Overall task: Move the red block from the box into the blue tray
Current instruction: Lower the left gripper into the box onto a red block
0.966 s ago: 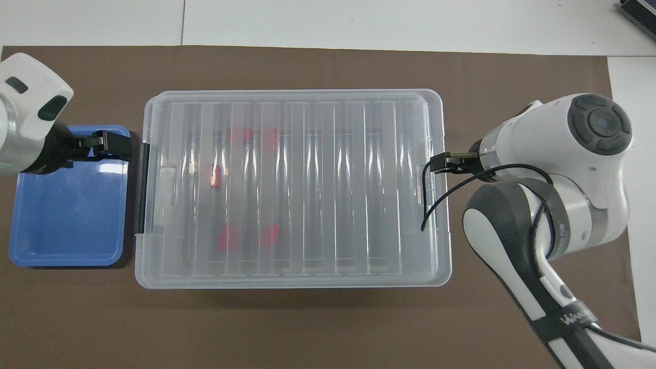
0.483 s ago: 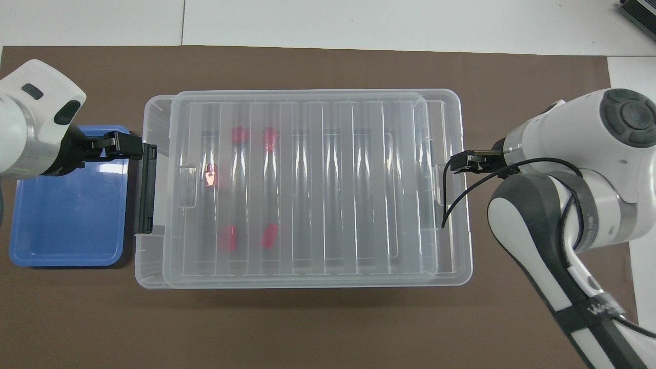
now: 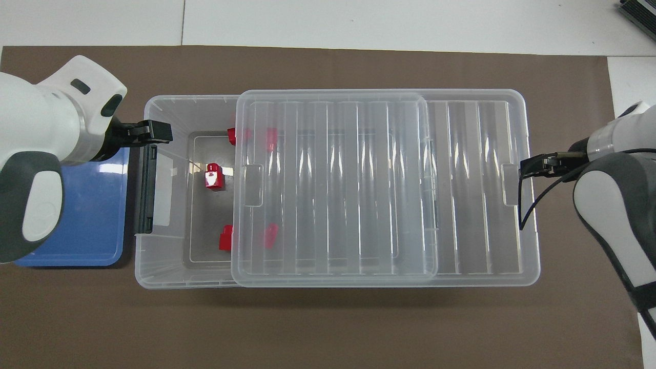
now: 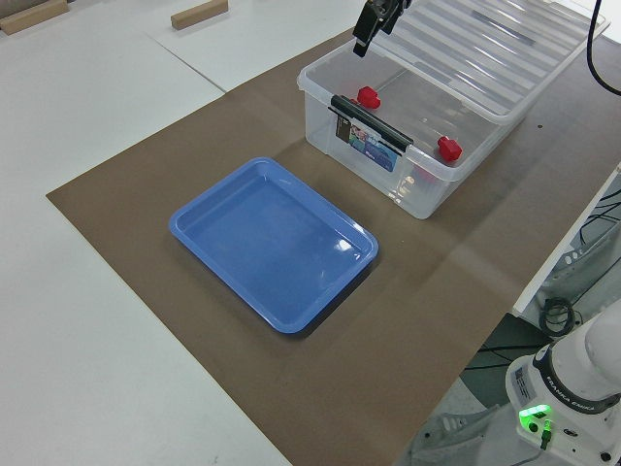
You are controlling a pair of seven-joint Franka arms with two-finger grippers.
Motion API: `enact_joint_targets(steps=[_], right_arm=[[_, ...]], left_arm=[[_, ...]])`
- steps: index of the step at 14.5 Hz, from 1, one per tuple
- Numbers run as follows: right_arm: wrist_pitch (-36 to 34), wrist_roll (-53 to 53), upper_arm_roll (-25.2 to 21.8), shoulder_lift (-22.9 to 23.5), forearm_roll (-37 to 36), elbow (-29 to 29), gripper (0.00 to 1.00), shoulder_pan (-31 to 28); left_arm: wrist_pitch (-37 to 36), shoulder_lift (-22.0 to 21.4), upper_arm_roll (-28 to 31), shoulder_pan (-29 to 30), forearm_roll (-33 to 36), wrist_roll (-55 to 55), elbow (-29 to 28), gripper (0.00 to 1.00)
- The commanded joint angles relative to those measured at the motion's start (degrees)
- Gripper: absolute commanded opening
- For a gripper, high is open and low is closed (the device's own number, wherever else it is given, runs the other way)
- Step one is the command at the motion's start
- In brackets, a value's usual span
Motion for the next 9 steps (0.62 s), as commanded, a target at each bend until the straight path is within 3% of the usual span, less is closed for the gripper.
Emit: enact_joint_targets(steps=[1,9], right_arm=[[-0.6,-2.1,0.4,-1.7,0.6,-1.5,0.98,-2.0],[-0.2,-7.5,0.0,-1.9,0.5,-1.4,0.98,-4.3]], left_arm=[[4.0,2.0,0.5,-2.1,1.5,-6.3,-1.8,1.00],[9.4,0.4,0.4,-3.9,1.4,-17.5,-13.2,1.00]])
